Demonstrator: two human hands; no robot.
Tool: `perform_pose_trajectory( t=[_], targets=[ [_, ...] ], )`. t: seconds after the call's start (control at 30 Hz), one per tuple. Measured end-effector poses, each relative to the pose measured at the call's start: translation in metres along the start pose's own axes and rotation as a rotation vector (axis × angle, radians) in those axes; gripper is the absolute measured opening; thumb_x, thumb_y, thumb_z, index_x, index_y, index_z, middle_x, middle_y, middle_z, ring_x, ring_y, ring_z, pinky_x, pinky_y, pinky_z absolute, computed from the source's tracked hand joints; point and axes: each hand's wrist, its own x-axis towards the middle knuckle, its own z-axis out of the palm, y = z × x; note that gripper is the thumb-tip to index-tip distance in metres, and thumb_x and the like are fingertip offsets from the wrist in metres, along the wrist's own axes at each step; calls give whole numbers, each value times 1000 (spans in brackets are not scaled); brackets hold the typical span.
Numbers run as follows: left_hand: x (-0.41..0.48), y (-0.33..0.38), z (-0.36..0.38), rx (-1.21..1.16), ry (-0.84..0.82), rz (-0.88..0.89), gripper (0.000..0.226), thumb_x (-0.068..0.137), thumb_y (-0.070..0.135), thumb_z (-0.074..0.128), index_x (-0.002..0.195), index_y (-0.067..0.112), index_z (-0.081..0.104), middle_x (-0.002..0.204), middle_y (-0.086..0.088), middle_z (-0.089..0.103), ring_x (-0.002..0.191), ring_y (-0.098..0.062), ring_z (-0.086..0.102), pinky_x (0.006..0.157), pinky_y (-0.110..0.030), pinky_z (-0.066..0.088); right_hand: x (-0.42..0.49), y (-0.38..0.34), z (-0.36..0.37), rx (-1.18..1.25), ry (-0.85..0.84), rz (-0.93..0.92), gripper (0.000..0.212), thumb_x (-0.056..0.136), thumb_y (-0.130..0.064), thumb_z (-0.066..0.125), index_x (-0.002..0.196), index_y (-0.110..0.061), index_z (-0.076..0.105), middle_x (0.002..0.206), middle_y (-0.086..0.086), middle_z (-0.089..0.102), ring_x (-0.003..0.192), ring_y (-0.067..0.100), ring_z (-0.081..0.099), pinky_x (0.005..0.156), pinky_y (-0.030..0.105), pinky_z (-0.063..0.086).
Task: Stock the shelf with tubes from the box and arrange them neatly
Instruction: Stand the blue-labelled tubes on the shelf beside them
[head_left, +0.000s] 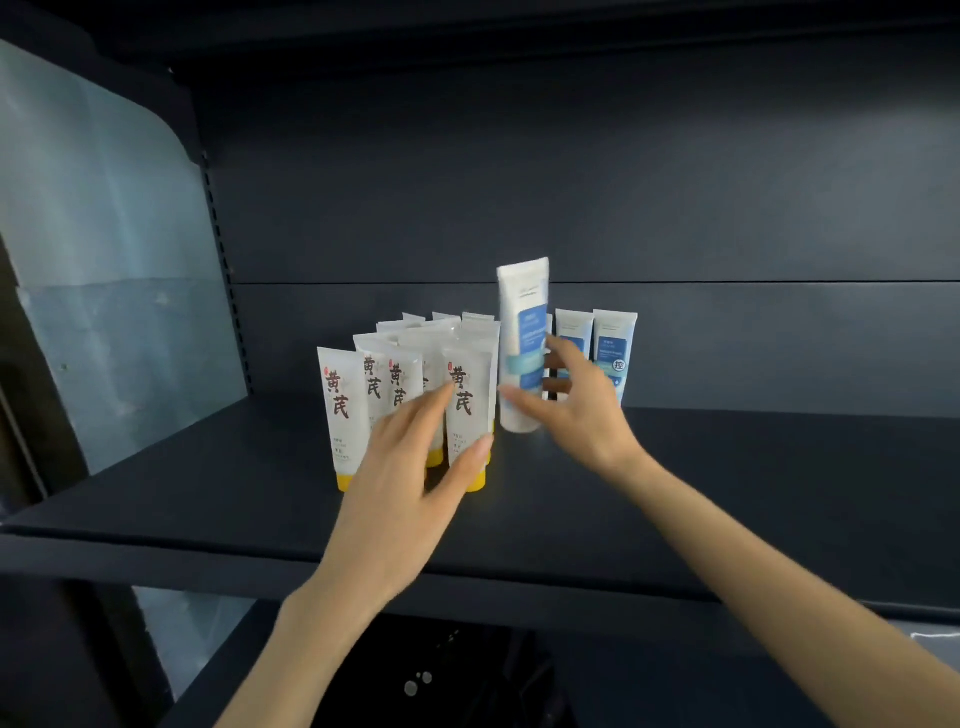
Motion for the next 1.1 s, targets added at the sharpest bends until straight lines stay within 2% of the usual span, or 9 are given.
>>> perform_pose_trajectory(
  t=[0.07, 0.13, 0.2, 0.3, 0.43, 0.6, 0.83, 0.97, 1.1],
  targets=[
    [-15, -12, -5, 241, -57, 39, 72, 86, 71, 27, 145, 30, 33, 137, 27, 33, 128, 11, 22, 106, -17, 22, 24, 18, -4, -33, 38, 100, 52, 81, -21, 74, 126, -18, 50, 98, -18, 58, 86, 3, 61, 62, 5, 47],
    [-27, -24, -9, 412, -130, 12, 81, 81, 72, 10, 148, 29, 26, 148, 18, 30, 137, -1, 22, 110, -23, 14, 43, 39, -6, -71, 66, 166, 55, 82, -21, 73, 129, -16, 46, 104, -13, 55, 94, 11, 58, 72, 13, 47],
    [-36, -34, -13, 516, -181, -28, 87, 78, 73, -1, 150, 28, 19, 154, 13, 24, 142, -5, 18, 115, -26, 9, 56, 60, -3, -97, 82, 233, 57, 82, -20, 73, 131, -13, 45, 109, -7, 54, 100, 15, 57, 81, 23, 47],
    [-44, -45, -19, 571, -199, -68, 94, 73, 76, -9, 150, 27, 16, 156, 11, 20, 144, -7, 17, 117, -31, 8, 65, 86, 7, -149, 91, 320, 59, 82, -18, 72, 132, -11, 42, 115, -1, 55, 106, 20, 55, 83, 25, 43],
    [-47, -52, -28, 554, -174, -99, 101, 72, 81, -13, 147, 24, 25, 152, 7, 32, 141, -13, 28, 114, -36, 19, 66, 110, 24, -144, 85, 385, 63, 82, -14, 72, 134, -8, 38, 130, 9, 54, 117, 24, 52, 88, 26, 40],
    [-49, -60, -35, 533, -179, -148, 93, 65, 83, -19, 141, 36, 4, 155, 14, 21, 143, -7, 20, 115, -32, 18, 69, 123, 38, -166, 81, 390, 63, 82, -12, 71, 135, -7, 37, 131, 15, 50, 121, 27, 49, 98, 34, 42],
    [-47, -59, -32, 482, -181, -161, 93, 64, 84, -15, 140, 36, 7, 154, 13, 24, 141, -5, 22, 115, -32, 20, 77, 132, 49, -173, 184, 445, 52, 80, -12, 73, 122, -5, 43, 127, 13, 52, 117, 24, 52, 83, 23, 37],
    [-46, -60, -32, 478, -171, -144, 96, 70, 82, -8, 145, 29, 19, 152, 10, 31, 139, -6, 27, 113, -33, 23, 78, 132, 51, -177, 214, 460, 49, 80, -12, 74, 117, -4, 43, 124, 12, 55, 115, 24, 54, 80, 24, 40],
    [-45, -62, -34, 481, -173, -135, 97, 72, 81, -3, 146, 26, 29, 150, 8, 35, 138, -10, 32, 112, -33, 25, 75, 128, 51, -167, 211, 494, 53, 81, -15, 74, 122, -3, 42, 128, 14, 50, 116, 24, 51, 81, 23, 38]
  ],
)
